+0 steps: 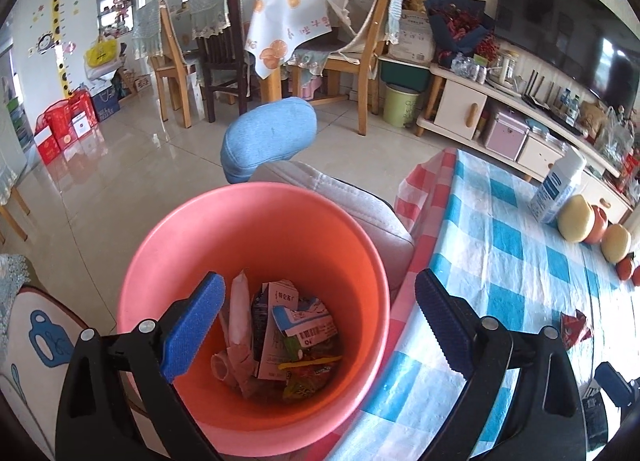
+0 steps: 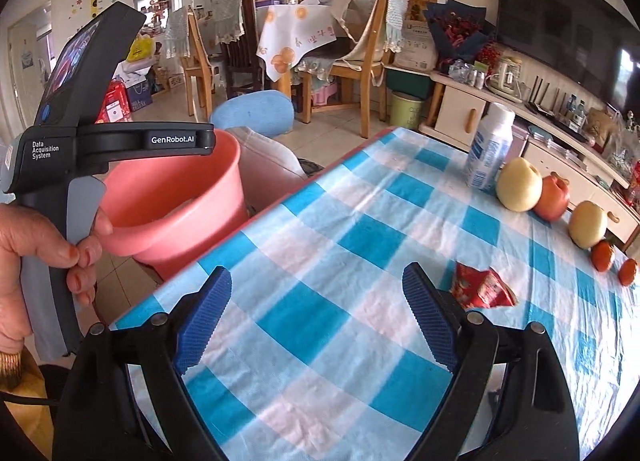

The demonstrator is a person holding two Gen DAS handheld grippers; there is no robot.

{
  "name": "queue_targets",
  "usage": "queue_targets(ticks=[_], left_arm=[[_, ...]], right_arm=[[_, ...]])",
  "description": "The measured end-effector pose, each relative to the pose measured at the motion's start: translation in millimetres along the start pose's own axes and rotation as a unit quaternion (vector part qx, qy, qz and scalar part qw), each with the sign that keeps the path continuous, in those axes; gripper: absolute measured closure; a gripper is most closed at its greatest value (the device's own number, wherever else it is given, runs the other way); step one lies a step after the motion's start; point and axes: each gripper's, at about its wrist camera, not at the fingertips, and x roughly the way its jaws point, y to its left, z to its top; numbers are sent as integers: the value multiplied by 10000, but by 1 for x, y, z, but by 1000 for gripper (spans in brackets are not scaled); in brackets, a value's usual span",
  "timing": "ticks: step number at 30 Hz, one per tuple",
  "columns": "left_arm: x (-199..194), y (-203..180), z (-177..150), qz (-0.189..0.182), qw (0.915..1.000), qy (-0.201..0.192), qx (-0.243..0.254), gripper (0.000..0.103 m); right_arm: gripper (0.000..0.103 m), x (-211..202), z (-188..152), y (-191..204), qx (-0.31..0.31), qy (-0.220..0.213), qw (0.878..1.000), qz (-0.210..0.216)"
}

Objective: Collect trash
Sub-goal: 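Move both open tools back over the red snack bag and milk carton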

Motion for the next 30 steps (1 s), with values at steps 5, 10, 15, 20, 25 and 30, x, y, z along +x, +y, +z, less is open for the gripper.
queue_targets(ticks=[5,10,15,20,25,30], left_arm=[[-4,-17,-5,-68,9997,-1,228,8],[-9,-36,-11,-85,9984,-67,559,8],[-14,-59,-21,-158,9957,-68,910,8],[-21,-84,-34,-212,9906,-132,1347,8],[-29,-111,-51,-295,9829,-166,1810,8],[-39,-131,-67,-530,9766,-193,2075,8]], right_arm=[[15,-13,-12,-17,132,-29,9998,-136],[15,-27,-24,-29,266,-98,9993,-258],[15,-41,-39,-42,462,-121,9982,-357],[15,-59,-48,-54,528,-247,9973,-444],[15,-78,-57,-66,565,-361,9965,-499],[15,-90,-69,-78,625,-345,9964,-465]])
